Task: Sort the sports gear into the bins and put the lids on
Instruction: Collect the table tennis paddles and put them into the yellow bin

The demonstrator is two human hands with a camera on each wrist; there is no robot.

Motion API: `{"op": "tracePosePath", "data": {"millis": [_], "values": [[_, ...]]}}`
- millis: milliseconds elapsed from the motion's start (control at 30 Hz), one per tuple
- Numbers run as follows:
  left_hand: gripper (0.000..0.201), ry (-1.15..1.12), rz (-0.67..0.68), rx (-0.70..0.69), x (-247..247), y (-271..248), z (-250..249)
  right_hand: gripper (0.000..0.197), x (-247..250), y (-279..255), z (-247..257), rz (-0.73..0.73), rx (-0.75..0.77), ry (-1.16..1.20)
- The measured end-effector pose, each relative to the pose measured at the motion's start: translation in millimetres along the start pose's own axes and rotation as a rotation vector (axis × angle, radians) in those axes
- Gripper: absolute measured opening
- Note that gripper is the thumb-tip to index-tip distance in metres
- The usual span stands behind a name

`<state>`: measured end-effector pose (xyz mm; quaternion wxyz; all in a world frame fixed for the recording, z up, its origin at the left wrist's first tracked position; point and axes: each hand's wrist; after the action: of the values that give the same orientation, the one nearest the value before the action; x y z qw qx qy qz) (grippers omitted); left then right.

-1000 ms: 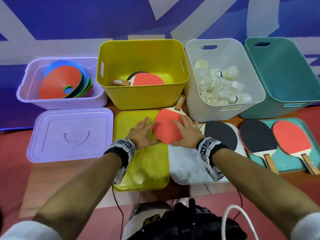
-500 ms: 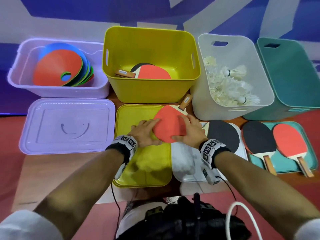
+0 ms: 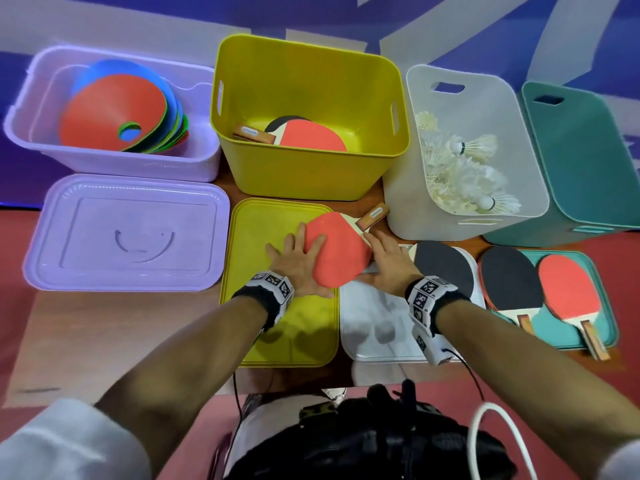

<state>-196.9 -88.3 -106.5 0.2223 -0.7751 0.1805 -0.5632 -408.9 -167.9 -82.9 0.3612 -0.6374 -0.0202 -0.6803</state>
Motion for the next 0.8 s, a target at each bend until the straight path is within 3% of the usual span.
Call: {"op": "tracePosePath", "data": {"millis": [200, 367, 633, 800], "values": [[0.135, 0.016, -0.005, 0.025, 0, 1, -3, 0.095, -3, 2, 9, 0.011, -0.006, -0.01], [0.136, 0.035, -0.053, 0.053, -4, -1, 1, 0.09, -1, -3, 4, 0.0, 0.082, -0.031], [0.123, 0.138, -0.159, -0.054, 5, -12, 10, 0.082, 7, 2, 8, -0.1, 0.163, -0.258], [0.129, 0.126, -0.021, -0.015, 1, -13, 19, 0.116, 6, 21, 24, 0.042, 0.115, -0.312]]}}
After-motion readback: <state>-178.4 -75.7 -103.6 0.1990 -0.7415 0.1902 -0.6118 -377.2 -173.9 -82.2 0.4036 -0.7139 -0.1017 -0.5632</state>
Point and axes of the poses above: each hand's wrist, its own y-axis towards the middle knuckle, its own x-axis out of the back of the hand, z = x × y, and after that the axes turned 3 degrees about -y, right-handed
